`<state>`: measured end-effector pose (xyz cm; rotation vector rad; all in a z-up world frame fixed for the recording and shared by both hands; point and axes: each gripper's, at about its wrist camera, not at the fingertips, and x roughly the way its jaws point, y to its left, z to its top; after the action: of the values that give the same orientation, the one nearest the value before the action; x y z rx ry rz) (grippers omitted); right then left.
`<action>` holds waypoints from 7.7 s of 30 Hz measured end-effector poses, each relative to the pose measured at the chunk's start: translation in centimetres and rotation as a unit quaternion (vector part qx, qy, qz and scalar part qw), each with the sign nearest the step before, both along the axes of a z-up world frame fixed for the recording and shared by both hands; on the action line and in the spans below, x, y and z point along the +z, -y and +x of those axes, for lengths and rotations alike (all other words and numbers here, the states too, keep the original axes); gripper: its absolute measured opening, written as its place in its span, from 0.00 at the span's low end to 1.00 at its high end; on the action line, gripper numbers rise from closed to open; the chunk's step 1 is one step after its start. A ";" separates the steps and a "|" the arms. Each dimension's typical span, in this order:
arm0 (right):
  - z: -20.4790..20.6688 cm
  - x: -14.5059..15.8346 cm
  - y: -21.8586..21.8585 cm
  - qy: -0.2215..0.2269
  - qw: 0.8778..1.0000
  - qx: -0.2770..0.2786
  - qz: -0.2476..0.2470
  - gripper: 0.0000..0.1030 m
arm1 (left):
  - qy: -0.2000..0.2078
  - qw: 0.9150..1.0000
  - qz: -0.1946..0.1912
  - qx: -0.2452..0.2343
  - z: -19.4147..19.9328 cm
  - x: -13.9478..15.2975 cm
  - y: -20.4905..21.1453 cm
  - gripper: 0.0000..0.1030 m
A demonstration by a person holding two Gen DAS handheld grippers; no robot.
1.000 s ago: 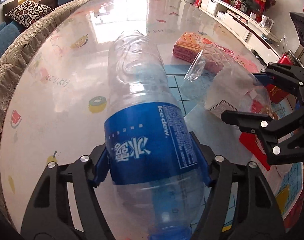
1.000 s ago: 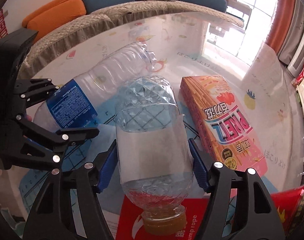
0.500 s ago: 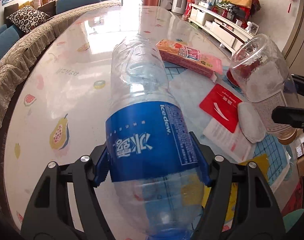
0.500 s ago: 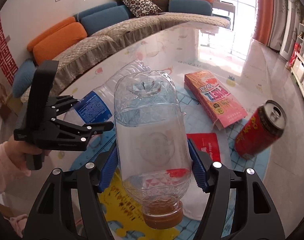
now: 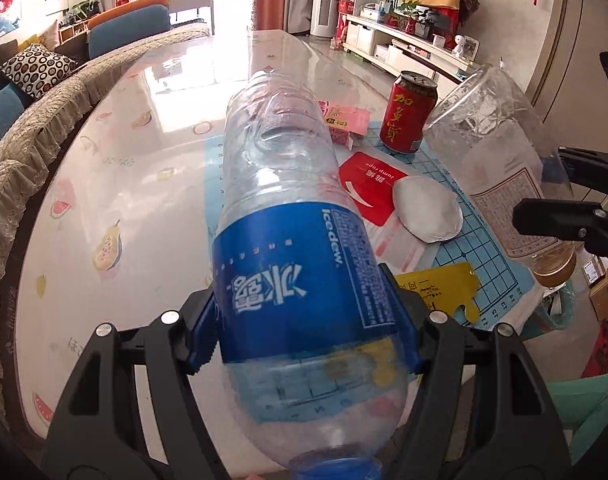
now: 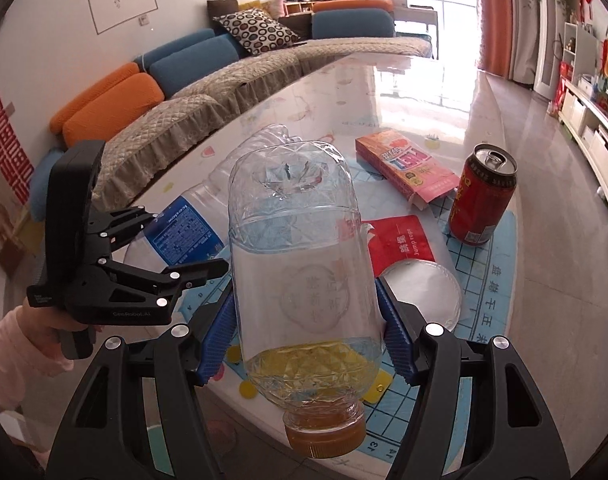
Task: Collect trash
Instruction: 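Carry both held bottles in both tools over the grey trash bin, then open both tools to drop the bottles into the bin, then bring both tools back over the table toward the red can, then grasp the red drink can with the right tool, then grasp the pink Pretz box with the left tool while the right holds the can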
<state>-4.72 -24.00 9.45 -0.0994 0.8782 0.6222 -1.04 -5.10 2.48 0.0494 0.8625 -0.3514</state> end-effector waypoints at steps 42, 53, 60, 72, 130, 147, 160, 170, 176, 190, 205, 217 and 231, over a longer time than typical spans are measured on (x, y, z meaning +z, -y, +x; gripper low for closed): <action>0.8 -2.8 -1.4 -0.015 0.999 0.000 0.052 0.64 | -0.010 1.000 0.018 0.009 -0.3 -1.7 -1.8 0.65; -2.0 -2.6 6.8 -0.016 0.997 -0.043 0.058 0.64 | 0.017 0.998 0.035 -0.049 -2.2 0.8 5.1 0.65; -5.5 -2.0 15.7 -0.005 0.994 -0.089 0.064 0.64 | 0.020 0.992 0.034 -0.118 -4.0 1.2 14.4 0.65; -11.2 -7.6 32.1 -0.045 0.976 -0.206 0.063 0.64 | -0.025 0.970 0.032 -0.241 -7.4 -3.1 32.9 0.65; -7.1 -6.1 32.6 -0.045 0.971 -0.230 0.055 0.77 | -0.017 0.974 0.011 -0.225 -7.3 0.4 32.1 0.84; -8.0 2.5 23.9 0.019 0.986 -0.162 0.046 0.77 | 0.063 0.988 0.002 -0.139 -9.1 9.4 21.0 0.89; -7.5 1.9 19.6 0.008 0.989 -0.143 0.033 0.78 | 0.041 0.996 -0.010 -0.084 -7.8 7.2 14.2 0.89; -9.1 1.6 19.1 -0.001 0.988 -0.155 0.019 0.78 | 0.035 0.996 -0.023 -0.084 -8.2 5.5 13.5 0.89; -8.7 1.9 18.6 0.004 0.988 -0.150 0.024 0.78 | 0.037 0.996 -0.023 -0.082 -8.0 5.4 12.8 0.89; -6.7 -0.3 17.2 -0.010 0.990 -0.134 0.030 0.78 | 0.008 0.998 -0.019 -0.058 -5.6 2.7 12.1 0.90; 8.2 -5.9 11.0 -0.020 0.998 -0.062 0.018 0.85 | -0.058 0.998 -0.006 -0.034 5.5 -3.3 11.2 0.93; 21.6 -9.0 8.8 -0.010 0.999 0.009 0.048 0.86 | -0.114 0.992 -0.007 -0.045 12.2 -6.5 13.1 0.93; 24.5 -7.7 11.1 -0.089 0.991 -0.040 0.088 0.70 | -0.172 0.983 -0.004 0.057 20.8 -2.8 9.3 0.93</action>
<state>19.76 -35.12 1.71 0.1510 0.9908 0.6379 19.72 -14.43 -0.29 -0.0709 1.2012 -0.2594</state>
